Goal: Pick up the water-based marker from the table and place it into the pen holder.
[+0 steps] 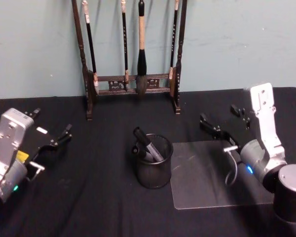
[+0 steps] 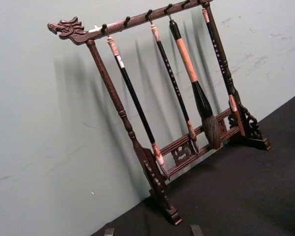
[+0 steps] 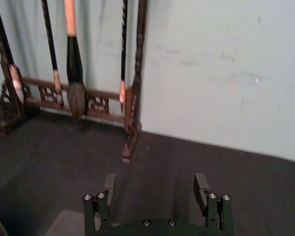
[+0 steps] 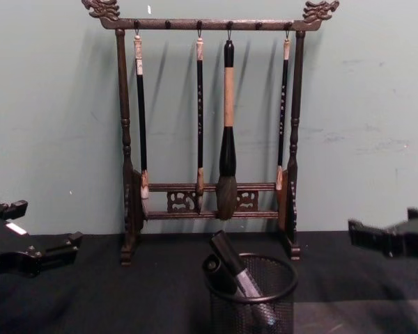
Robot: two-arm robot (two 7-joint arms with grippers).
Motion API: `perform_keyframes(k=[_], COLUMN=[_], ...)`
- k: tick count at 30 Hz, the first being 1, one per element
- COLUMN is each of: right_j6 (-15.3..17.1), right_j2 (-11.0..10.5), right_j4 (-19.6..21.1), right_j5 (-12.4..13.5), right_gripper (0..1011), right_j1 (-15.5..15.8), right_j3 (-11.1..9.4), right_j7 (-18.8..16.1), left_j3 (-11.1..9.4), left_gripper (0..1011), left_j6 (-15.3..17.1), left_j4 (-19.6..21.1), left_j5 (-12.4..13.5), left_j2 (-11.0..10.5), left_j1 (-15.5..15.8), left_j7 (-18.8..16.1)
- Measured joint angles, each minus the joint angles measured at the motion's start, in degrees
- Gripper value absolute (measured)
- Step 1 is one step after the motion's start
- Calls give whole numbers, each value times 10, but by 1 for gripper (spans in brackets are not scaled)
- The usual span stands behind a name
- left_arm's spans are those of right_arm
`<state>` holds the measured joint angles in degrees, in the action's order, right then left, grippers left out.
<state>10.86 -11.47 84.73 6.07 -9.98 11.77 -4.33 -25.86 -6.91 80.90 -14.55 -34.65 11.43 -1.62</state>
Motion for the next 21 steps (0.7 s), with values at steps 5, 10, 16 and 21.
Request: perform_keyframes(k=[5,10,16,21], right_j6=[12,18,17,17], right_j2=[1,4,3,3], right_j4=[0,4,4,4], right_j5=[-4,-5,-5,-5], right_gripper=[1000,1000,1000,1000], right_j1=[15,24,23,22], right_j3=[-9,-18,-17,-16], right_j7=[-1,-3,-3,-3], left_j3=[0,0,0,0], left_gripper=[1001,1001,1001,1001], left_j6=[0,0,0,0], left_j4=[0,0,0,0], left_j5=[0,0,0,0], left_j2=[0,0,0,0], left_j1=[0,0,0,0], left_j7=[0,0,0,0])
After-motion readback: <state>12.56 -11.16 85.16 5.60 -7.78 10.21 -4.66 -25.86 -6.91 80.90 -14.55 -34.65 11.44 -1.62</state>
